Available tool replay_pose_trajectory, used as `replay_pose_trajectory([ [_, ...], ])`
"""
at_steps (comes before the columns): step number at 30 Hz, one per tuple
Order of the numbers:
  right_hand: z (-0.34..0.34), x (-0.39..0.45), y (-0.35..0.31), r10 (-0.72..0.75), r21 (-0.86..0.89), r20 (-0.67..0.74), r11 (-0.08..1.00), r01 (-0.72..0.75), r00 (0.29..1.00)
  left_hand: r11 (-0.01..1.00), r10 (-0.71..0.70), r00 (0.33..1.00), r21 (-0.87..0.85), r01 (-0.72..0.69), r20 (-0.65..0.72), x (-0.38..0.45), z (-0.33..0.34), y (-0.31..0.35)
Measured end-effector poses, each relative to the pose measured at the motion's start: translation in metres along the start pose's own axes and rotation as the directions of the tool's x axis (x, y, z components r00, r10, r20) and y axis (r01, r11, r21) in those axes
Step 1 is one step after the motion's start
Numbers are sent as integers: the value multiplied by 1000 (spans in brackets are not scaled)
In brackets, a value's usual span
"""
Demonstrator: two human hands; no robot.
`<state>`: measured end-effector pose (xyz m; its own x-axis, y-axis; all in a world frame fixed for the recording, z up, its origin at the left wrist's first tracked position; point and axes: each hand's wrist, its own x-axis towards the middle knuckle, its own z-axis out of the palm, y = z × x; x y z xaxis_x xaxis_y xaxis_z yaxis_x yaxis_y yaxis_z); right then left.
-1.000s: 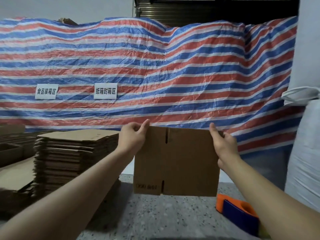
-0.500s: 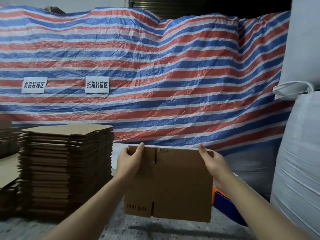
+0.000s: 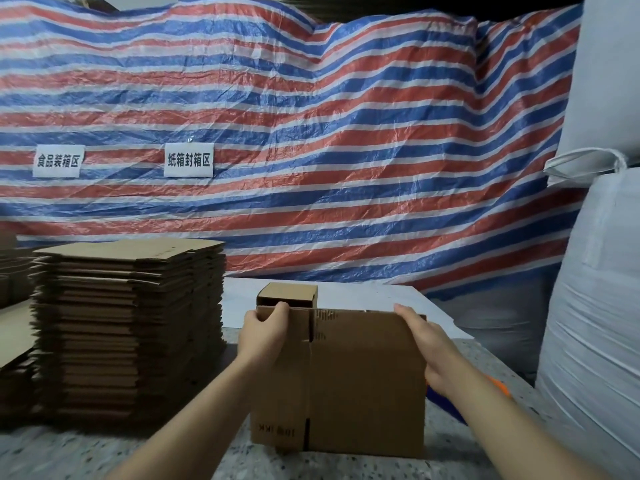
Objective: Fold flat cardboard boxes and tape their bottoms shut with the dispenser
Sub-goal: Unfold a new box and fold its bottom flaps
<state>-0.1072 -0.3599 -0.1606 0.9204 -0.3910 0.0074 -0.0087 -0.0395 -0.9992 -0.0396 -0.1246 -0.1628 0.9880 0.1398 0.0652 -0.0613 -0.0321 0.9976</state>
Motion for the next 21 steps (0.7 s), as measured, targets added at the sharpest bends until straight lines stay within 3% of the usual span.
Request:
replay_pose_trajectory([
  [8, 20, -5, 6, -11, -18, -104, 1000, 9, 995, 998, 64, 997, -19, -65, -45, -4, -5, -10],
  [13, 6, -3, 6, 11, 81, 75, 997, -17, 997, 1000, -2, 995, 23, 4, -99, 0, -1, -7],
  [17, -5, -2, 6, -59, 42, 119, 998, 55, 991, 997, -35, 992, 64, 43, -124, 0, 1, -4],
  [21, -3, -2, 11, -33, 105, 144, 994, 18, 989, 999, -41, 998, -5, 41, -51, -2, -1, -4],
])
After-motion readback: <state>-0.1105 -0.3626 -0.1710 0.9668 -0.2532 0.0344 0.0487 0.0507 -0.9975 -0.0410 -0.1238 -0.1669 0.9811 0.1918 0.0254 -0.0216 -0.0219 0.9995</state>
